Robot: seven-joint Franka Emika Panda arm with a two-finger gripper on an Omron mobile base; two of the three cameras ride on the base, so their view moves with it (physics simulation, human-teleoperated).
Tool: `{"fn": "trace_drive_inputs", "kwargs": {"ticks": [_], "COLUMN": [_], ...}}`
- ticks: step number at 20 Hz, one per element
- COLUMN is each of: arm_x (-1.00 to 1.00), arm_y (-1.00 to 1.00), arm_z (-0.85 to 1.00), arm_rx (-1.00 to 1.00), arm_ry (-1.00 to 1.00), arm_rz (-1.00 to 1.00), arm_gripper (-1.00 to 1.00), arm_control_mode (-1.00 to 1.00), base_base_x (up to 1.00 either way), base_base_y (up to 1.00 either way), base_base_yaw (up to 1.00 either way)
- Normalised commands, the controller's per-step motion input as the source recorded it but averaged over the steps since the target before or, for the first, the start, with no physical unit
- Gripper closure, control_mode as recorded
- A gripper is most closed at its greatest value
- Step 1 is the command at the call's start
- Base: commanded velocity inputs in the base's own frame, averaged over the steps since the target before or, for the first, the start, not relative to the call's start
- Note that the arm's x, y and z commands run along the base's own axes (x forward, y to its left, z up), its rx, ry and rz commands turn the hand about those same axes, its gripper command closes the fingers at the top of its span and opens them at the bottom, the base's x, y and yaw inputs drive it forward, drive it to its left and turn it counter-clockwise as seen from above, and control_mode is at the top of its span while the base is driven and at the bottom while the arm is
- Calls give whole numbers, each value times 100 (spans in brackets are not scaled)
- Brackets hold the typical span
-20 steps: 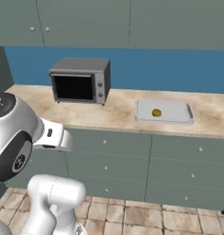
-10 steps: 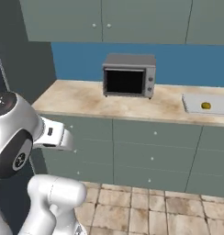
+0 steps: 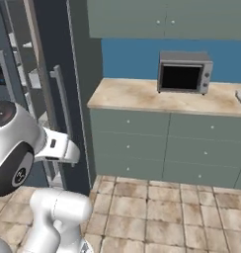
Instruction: Pick the orange and pear from the fridge and place them inside the tupperware on the counter.
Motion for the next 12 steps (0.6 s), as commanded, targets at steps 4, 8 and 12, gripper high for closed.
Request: {"fn": "trace_drive_inputs", "kwargs": {"ticks": [4,8,12], "arm_x": [0,0,0], "arm_y": [0,0,0], "arm_z": [0,0,0], "arm_rx": [0,0,0], "arm_ry": [0,0,0], "arm_rz": [0,0,0], "arm_gripper": [-100,-100,-100], "arm_control_mode": [100,100,100], "base_base_x": [-5,0,10], "base_base_y": [100,100,100], "base_base_yaw": [0,0,0]}}
